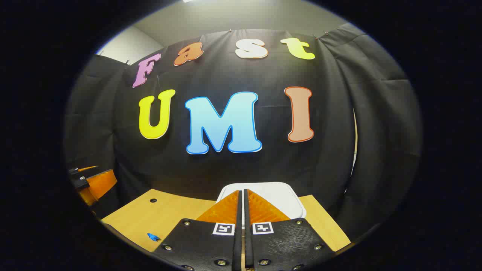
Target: Press the lid of the desktop garbage bin to open it, pick up the crumpled paper on the desktop and throw it into the bin, then pick up the pop can on the desktop and drop it into the bin, and finally close the garbage bin lid.
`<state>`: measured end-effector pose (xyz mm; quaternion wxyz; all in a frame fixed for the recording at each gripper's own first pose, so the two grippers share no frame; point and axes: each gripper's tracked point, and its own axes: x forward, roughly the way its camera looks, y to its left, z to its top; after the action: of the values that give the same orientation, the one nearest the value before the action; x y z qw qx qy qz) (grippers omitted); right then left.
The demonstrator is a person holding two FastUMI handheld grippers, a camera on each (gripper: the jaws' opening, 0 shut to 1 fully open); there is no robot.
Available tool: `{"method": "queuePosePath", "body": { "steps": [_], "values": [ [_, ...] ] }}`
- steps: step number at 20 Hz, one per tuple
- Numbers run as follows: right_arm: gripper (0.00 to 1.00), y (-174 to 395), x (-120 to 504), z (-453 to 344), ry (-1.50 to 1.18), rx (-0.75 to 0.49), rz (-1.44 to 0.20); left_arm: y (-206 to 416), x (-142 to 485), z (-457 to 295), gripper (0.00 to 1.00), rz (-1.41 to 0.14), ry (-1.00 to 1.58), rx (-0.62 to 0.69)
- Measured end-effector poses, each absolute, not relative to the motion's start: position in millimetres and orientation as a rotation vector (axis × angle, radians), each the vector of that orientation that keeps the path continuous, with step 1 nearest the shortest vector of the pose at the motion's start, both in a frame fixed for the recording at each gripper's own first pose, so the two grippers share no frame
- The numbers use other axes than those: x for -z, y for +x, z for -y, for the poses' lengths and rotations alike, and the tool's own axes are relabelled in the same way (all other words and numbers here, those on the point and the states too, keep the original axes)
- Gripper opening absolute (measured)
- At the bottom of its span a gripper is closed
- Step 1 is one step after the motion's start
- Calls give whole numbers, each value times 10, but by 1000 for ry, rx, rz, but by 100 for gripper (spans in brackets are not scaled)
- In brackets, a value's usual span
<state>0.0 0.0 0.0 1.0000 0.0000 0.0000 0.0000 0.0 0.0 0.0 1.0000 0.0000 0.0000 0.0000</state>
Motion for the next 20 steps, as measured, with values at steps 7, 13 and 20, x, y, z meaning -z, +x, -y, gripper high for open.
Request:
{"method": "queuePosePath", "body": {
  "steps": [7,13,20],
  "values": [
    [3,228,348,42,-12,-25,-94,25,32,23,94,-9,12,-6],
    [3,393,554,247,13,10,-136,18,93,34,94,-28,4,-11],
    [3,513,784,325,26,23,-191,32,155,14,96,-48,-2,-31]
  ]
}}
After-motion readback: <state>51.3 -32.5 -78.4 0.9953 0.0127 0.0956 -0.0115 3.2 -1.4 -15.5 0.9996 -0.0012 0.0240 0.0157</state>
